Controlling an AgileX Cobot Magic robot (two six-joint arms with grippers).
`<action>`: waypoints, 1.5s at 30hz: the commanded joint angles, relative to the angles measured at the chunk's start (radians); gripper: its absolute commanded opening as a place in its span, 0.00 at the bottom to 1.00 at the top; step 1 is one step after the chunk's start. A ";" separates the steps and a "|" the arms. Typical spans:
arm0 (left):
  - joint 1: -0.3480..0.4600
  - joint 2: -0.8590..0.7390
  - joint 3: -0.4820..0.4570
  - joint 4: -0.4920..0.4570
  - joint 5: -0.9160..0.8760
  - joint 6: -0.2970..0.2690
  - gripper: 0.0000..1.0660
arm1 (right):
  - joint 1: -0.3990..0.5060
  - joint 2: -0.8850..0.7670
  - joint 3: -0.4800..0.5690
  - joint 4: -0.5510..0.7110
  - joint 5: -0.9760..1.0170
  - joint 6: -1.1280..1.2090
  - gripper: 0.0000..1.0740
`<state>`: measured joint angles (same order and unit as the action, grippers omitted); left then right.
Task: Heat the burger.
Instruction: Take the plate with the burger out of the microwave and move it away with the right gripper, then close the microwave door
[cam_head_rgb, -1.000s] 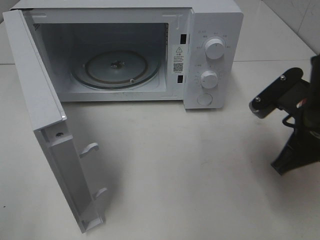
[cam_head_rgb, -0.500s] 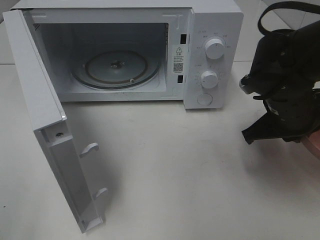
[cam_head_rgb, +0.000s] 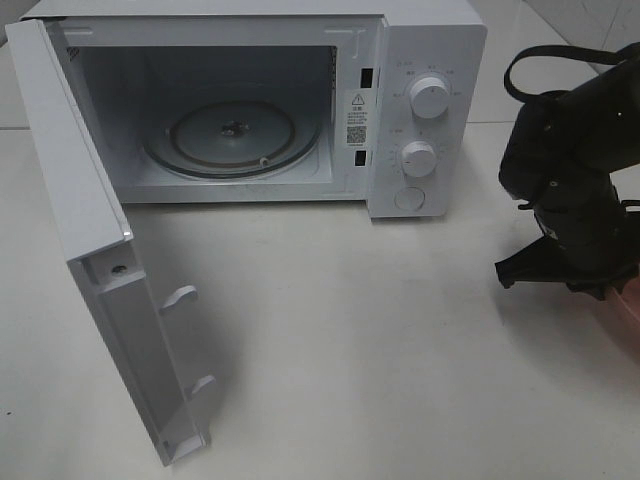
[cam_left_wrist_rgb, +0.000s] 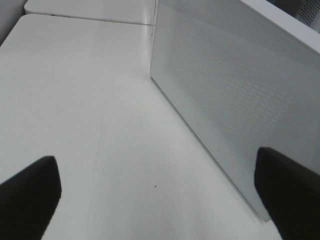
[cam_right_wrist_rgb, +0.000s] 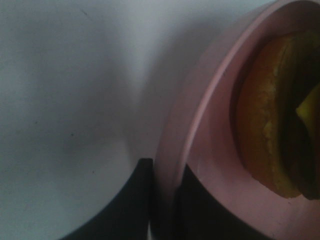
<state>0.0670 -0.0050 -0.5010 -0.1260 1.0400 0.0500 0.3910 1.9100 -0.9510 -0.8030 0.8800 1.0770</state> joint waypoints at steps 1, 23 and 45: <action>0.004 -0.020 0.006 -0.009 -0.005 -0.007 0.92 | -0.023 0.011 -0.007 -0.088 0.008 0.009 0.07; 0.004 -0.020 0.006 -0.009 -0.005 -0.007 0.92 | -0.050 0.011 -0.033 -0.035 -0.071 -0.053 0.46; 0.004 -0.020 0.006 -0.009 -0.005 -0.007 0.92 | -0.050 -0.351 -0.033 0.434 -0.114 -0.690 0.46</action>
<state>0.0670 -0.0050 -0.5010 -0.1260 1.0400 0.0500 0.3420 1.5720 -0.9770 -0.3850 0.7620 0.4270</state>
